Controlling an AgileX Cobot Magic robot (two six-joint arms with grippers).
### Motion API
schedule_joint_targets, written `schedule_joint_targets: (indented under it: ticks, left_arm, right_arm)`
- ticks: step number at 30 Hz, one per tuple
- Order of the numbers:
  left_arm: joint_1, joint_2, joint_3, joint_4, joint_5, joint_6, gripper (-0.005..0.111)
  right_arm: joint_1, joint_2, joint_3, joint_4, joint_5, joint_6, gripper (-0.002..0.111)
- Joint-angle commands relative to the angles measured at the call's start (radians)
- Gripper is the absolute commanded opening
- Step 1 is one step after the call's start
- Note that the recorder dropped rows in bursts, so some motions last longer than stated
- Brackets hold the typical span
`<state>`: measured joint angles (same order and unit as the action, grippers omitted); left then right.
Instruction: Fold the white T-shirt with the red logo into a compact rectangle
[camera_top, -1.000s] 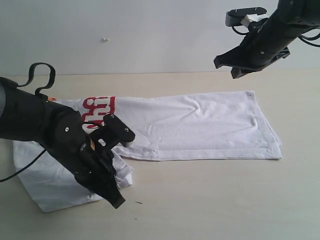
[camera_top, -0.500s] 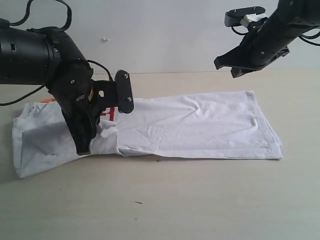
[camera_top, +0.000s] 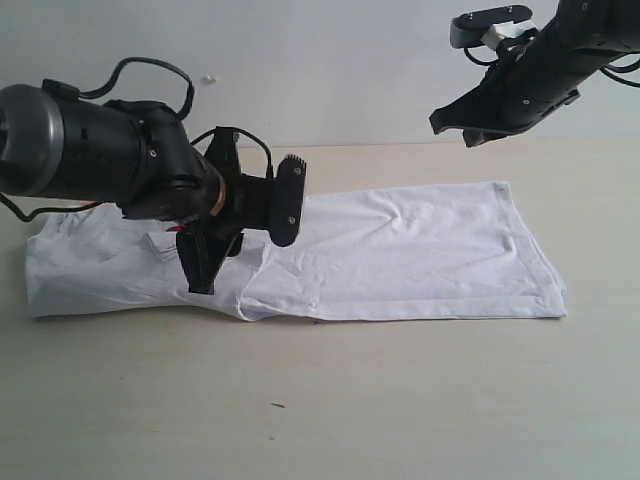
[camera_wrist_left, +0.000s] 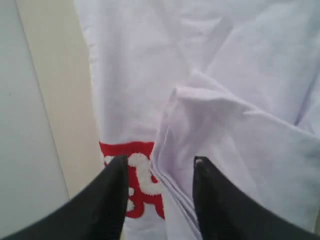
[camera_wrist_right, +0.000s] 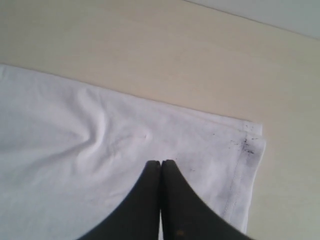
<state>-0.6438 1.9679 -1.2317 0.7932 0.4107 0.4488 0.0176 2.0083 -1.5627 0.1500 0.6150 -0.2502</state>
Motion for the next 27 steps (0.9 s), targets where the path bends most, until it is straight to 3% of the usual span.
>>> schedule_joint_targets:
  ticks: [1, 4, 7, 10, 12, 14, 17, 20, 22, 24, 26, 27]
  left_arm:
    - [0.017, -0.002, -0.004, 0.133, -0.001, -0.223, 0.044]
    - [0.027, -0.009, -0.004, 0.154, 0.056, -0.356, 0.042]
    - [0.042, -0.007, -0.004, 0.117, 0.139, -0.529, 0.033]
    - [0.118, -0.002, -0.004, -0.069, 0.126, -0.554, 0.019]
    - [0.185, -0.002, -0.004, -0.23, 0.088, -0.526, 0.018]
    - [0.25, -0.002, -0.004, -0.441, 0.058, -0.397, 0.026]
    - [0.311, -0.002, -0.004, -0.808, 0.055, -0.062, 0.036]
    - [0.344, 0.0, -0.029, -1.07, 0.101, 0.201, 0.036]
    - [0.346, 0.0, -0.048, -1.172, 0.146, 0.332, 0.03]
    - [0.344, 0.0, -0.063, -1.229, 0.197, 0.436, 0.018]
    - [0.334, 0.007, -0.064, -1.208, 0.205, 0.463, 0.0]
    - [0.334, 0.016, -0.064, -1.19, 0.21, 0.452, 0.0]
  right_arm:
    - [-0.005, -0.005, 0.003, -0.005, -0.015, -0.011, 0.0]
    - [-0.005, -0.005, 0.003, -0.005, -0.008, -0.011, 0.0]
    - [-0.005, -0.005, 0.003, -0.005, -0.001, -0.011, 0.0]
    - [-0.005, -0.005, 0.003, -0.005, 0.005, -0.011, 0.0]
    - [-0.005, -0.005, 0.003, -0.005, 0.009, -0.011, 0.0]
    - [-0.005, -0.005, 0.003, -0.005, 0.009, -0.011, 0.0]
    - [-0.005, -0.005, 0.003, -0.005, -0.005, -0.011, 0.0]
    - [-0.005, -0.005, 0.003, -0.005, -0.019, -0.011, 0.0]
    - [-0.005, -0.005, 0.003, -0.005, -0.02, -0.011, 0.0]
    - [-0.005, -0.005, 0.003, -0.005, -0.02, -0.011, 0.0]
    - [-0.005, -0.005, 0.003, -0.005, -0.02, -0.011, 0.0]
    - [-0.005, -0.005, 0.003, -0.005, -0.02, -0.011, 0.0]
